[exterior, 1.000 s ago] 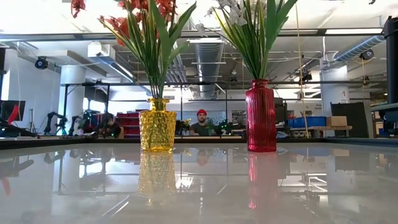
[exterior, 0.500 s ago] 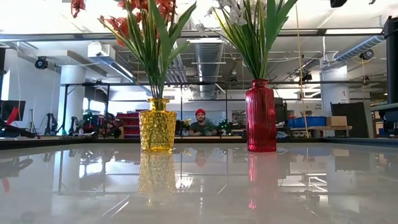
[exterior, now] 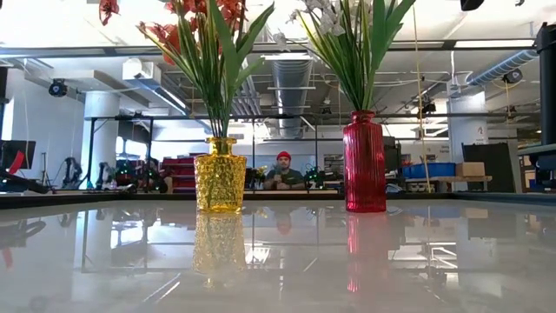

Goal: Sort flowers into vase by color
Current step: Return to Home Position

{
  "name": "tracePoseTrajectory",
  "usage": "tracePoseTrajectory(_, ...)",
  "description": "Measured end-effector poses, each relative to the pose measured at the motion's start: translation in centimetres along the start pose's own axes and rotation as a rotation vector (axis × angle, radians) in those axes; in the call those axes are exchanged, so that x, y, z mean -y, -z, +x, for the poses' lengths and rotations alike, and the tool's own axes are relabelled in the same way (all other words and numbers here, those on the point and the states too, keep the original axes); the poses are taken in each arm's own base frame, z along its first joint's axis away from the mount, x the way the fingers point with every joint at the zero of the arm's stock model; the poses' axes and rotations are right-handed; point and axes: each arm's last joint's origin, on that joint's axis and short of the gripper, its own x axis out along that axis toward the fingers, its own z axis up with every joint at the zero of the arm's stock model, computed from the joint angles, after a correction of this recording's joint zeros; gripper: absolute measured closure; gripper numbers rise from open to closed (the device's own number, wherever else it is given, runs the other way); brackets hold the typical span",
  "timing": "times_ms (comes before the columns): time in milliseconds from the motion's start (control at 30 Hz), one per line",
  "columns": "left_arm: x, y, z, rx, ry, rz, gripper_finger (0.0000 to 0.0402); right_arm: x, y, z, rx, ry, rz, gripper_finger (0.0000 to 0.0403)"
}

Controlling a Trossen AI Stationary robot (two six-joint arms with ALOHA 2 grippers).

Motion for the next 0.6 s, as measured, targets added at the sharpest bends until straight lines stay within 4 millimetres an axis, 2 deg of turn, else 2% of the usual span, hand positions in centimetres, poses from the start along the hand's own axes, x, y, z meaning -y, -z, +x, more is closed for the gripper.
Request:
tracePoseTrajectory(200, -0.8, 0.4, -4.0, -0.026, 0.135, -0.107, 0.0210, 0.6, -0.7, -0.6, 0.029, 0.002, -0.066, 0.0154)
tracePoseTrajectory(400, -2.1, 1.2, -8.0, 0.041, 0.136, -0.155, 0.0260, 1.3, -1.5, -1.6, 0.070, -0.101, -0.070, 0.0155)
tracePoseTrajectory(600, -3.2, 2.2, -11.2, 0.144, 0.114, -0.148, 0.0325, 3.3, -2.6, -3.7, 0.168, -0.141, -0.022, 0.0156)
